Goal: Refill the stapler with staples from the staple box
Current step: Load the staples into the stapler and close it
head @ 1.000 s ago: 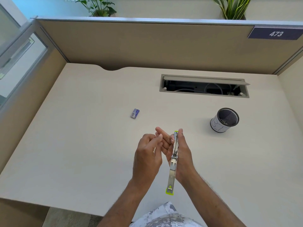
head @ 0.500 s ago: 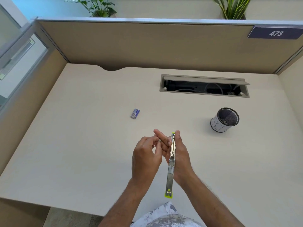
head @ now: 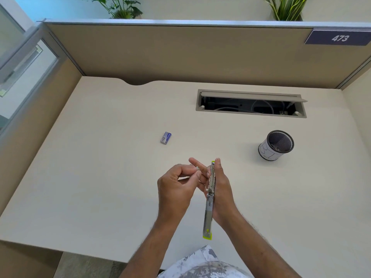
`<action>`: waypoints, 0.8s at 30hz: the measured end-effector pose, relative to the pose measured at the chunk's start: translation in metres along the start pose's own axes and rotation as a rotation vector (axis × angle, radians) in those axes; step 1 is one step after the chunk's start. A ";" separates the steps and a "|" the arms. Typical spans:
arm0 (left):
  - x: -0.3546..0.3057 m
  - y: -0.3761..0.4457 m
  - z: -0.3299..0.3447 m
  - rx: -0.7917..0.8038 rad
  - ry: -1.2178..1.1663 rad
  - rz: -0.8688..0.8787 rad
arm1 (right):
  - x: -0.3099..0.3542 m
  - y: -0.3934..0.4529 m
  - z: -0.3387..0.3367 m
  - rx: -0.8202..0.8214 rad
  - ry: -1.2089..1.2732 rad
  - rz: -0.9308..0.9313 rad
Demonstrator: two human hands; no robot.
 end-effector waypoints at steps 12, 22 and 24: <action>-0.017 -0.029 0.022 -0.025 0.369 0.236 | -0.002 -0.003 0.001 0.040 0.150 0.192; -0.008 -0.027 0.021 -0.075 0.468 0.289 | -0.001 -0.002 0.003 0.057 0.184 0.191; -0.008 -0.026 0.022 -0.072 0.468 0.282 | -0.002 -0.004 0.003 0.074 0.163 0.206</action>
Point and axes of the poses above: each hand's wrist, its own y-axis towards the middle knuckle, its own z-axis out of the palm, x = y × z, the point moved 1 cm from there along y, towards the middle knuckle, and after that the axes turned 8 degrees about -z, right-handed, at the moved point
